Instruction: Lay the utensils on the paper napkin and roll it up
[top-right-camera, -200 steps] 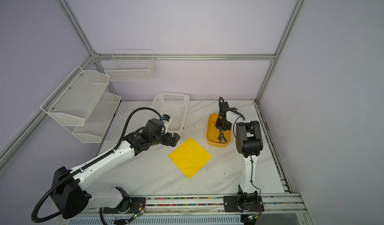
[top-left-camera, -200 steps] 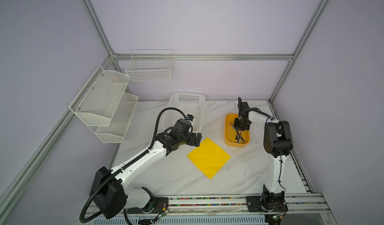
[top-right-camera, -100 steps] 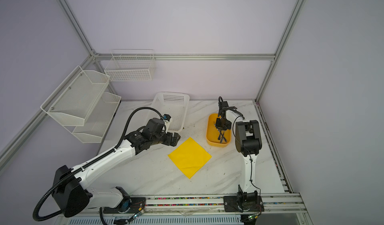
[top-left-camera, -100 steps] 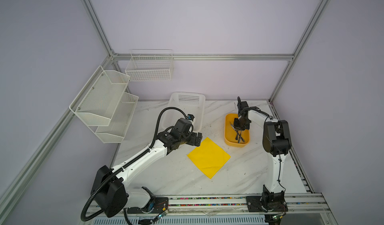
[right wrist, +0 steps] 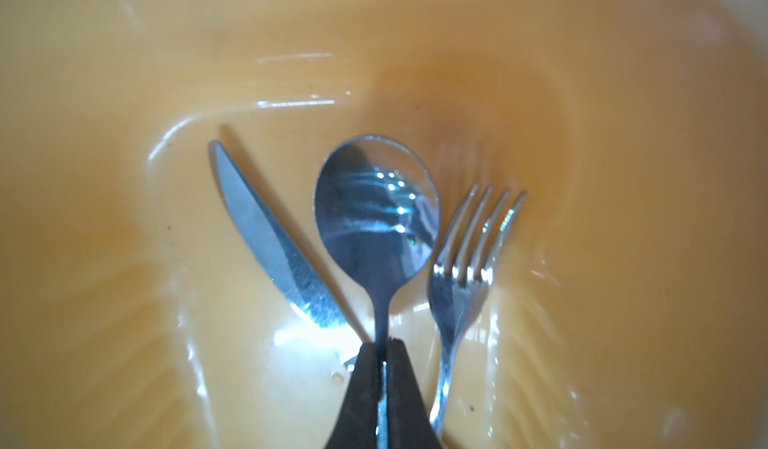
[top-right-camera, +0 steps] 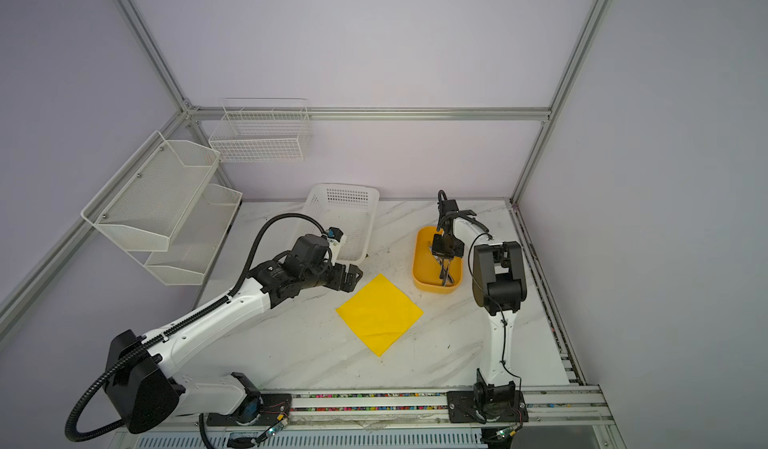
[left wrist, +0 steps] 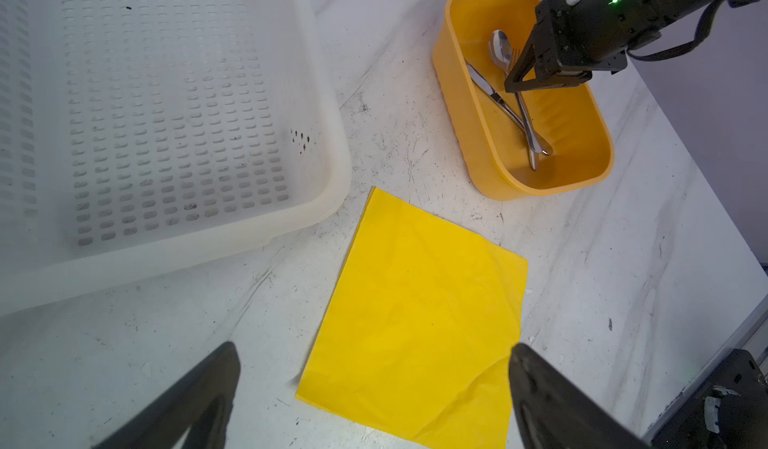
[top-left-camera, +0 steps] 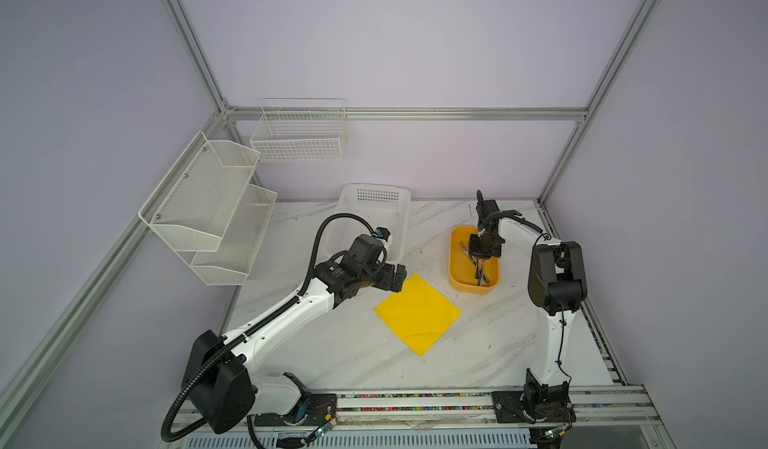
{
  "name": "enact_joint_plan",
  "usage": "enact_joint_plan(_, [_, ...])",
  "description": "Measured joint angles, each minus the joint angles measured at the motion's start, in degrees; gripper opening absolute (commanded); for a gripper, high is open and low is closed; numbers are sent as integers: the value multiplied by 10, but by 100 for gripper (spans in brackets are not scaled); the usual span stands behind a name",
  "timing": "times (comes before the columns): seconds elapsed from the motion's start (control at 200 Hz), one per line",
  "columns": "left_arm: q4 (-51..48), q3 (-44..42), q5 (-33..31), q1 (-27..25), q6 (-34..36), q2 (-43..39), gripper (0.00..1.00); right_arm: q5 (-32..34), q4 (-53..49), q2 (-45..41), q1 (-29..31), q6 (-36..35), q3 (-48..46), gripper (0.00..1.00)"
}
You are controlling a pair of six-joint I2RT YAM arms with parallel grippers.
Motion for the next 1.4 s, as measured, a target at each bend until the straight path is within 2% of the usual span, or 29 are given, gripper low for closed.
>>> enact_joint_plan(0.2, [-2, 0, 1, 0, -11, -16, 99, -20, -8, -92, 0, 0, -14, 5])
enact_joint_plan(0.365, [-1, 0, 7, 0, -17, -26, 100, -65, -10, -147, 2, -4, -22, 2])
enact_joint_plan(0.625, [0, -1, 20, 0, -31, -49, 100, -122, -12, -211, 20, -7, -96, 3])
enact_joint_plan(0.82, [3, -10, 19, 0, -39, -75, 100, -140, -2, -254, 106, 23, -163, 4])
enact_joint_plan(1.035, [-2, -40, 17, 0, -47, -106, 100, -152, 66, -261, 225, 103, -240, 5])
enact_joint_plan(1.4, [-19, -69, 12, 0, -56, -146, 100, -157, 177, -207, 312, 206, -281, 6])
